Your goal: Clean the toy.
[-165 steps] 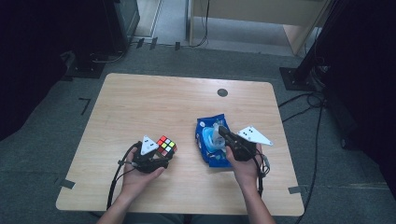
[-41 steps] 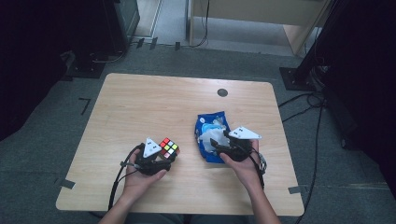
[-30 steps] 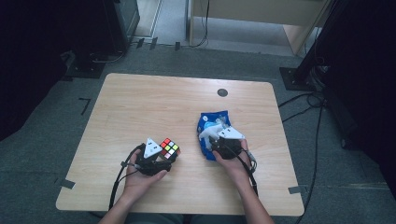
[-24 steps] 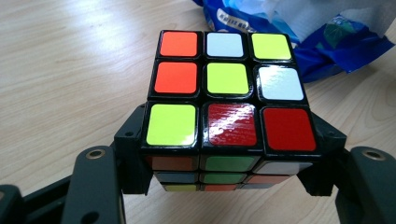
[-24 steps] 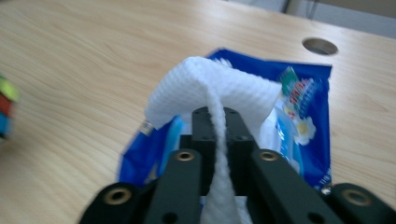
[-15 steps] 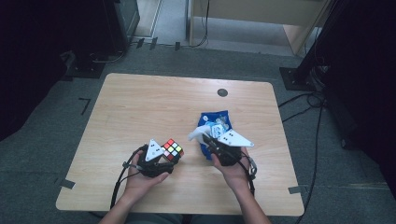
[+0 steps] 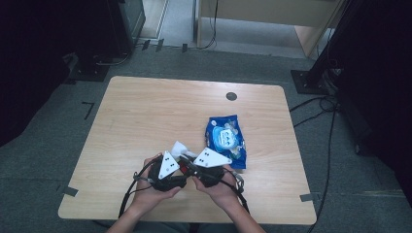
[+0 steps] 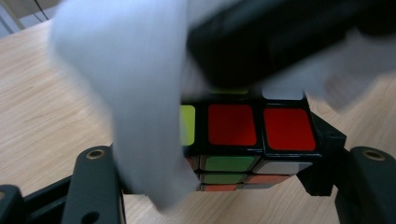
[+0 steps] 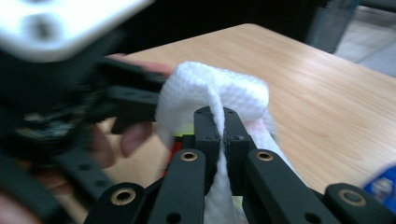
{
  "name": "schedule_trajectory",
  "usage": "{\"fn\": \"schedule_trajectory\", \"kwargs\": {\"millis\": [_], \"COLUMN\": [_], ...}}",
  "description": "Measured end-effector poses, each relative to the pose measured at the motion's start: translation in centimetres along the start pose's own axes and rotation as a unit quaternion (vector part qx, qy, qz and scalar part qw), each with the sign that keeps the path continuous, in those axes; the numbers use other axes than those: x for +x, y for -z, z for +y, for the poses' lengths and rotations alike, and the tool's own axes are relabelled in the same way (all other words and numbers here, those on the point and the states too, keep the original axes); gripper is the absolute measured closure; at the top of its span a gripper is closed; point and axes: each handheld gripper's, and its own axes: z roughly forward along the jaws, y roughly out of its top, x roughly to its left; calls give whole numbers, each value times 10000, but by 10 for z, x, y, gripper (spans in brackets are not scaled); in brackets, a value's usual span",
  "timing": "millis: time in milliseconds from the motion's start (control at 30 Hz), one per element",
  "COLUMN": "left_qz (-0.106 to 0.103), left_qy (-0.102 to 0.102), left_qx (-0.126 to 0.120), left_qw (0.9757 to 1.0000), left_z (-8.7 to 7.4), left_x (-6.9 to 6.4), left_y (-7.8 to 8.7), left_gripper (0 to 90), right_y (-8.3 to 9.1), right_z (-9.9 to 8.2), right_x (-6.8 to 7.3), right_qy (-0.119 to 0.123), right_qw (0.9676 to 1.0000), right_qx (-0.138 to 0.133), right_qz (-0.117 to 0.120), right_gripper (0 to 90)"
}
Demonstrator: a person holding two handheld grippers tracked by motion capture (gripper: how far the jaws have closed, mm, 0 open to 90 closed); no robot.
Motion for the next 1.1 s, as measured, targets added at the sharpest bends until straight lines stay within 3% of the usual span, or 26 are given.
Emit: {"fn": "schedule_trajectory", "kwargs": {"millis": [100, 167, 267, 300, 333, 400, 467, 500, 533, 600, 667, 733, 800, 833, 867, 900, 967, 1000, 1033, 1100], "left_qz": [41, 88, 172, 172, 175, 137, 107, 107, 92, 68, 97, 103, 128, 128, 168, 220, 249, 261, 261, 283], "left_qy": [152, 172, 374, 374, 343, 329, 106, 106, -12, -23, -29, -11, 112, 112, 198, 253, 334, 517, 517, 690], "left_qx": [-29, -27, -100, -100, -96, -98, -90, -90, -69, -79, -67, -56, -149, -149, -220, -256, -295, -370, -370, -459], "left_qw": [9999, 9998, 9991, 9991, 9992, 9993, 9998, 9998, 9999, 9999, 9999, 9999, 9997, 9997, 9994, 9991, 9987, 9976, 9976, 9962], "left_z": [0, 0, 0, 0, 0, 0, 1, 1, 1, 1, 1, 0, -1, -1, 0, 0, 0, 0, 0, -1], "left_x": [6, 8, 15, 15, 14, 12, 2, 2, -2, -3, -1, 0, 9, 9, 18, 23, 29, 40, 40, 49], "left_y": [2, 3, 6, 6, 6, 5, 3, 3, 2, 2, 2, 3, 6, 6, 11, 14, 18, 24, 24, 31], "left_gripper": [342, 342, 342, 342, 342, 342, 342, 342, 342, 342, 342, 342, 342, 342, 342, 343, 342, 342, 342, 342], "right_y": [6, 8, 12, 12, 10, 6, 2, 2, 1, 1, 3, 5, 11, 11, 15, 15, 15, 10, 10, -2], "right_z": [-1, -1, -1, -1, -2, -1, -1, -1, -1, -1, -1, -1, -3, -3, -7, -10, -14, -22, -22, -34], "right_x": [-10, -10, 3, 3, 12, 17, 18, 18, 15, 13, 1, -4, -19, -19, -29, -33, -35, -36, -36, -34], "right_qy": [-188, -157, 65, 65, 179, 204, 145, 145, 91, 60, -178, -211, -371, -371, -553, -655, -731, -758, -758, -903], "right_qw": [9997, 9997, 10000, 10000, 9996, 9991, 9991, 9991, 9993, 9995, 9998, 9997, 9983, 9983, 9963, 9953, 9947, 9945, 9945, 9941], "right_qx": [-50, -69, -11, -11, 46, 52, 29, 29, 1, -14, -79, -76, -61, -61, -6, 1, 39, 176, 176, 359], "right_qz": [-166, -177, 70, 70, 224, 357, 409, 409, 373, 310, 75, -64, -456, -456, -656, -708, -726, -707, -707, -487], "right_gripper": [889, 888, 888, 888, 887, 887, 887, 887, 887, 887, 887, 887, 887, 887, 887, 888, 887, 886, 886, 882]}}
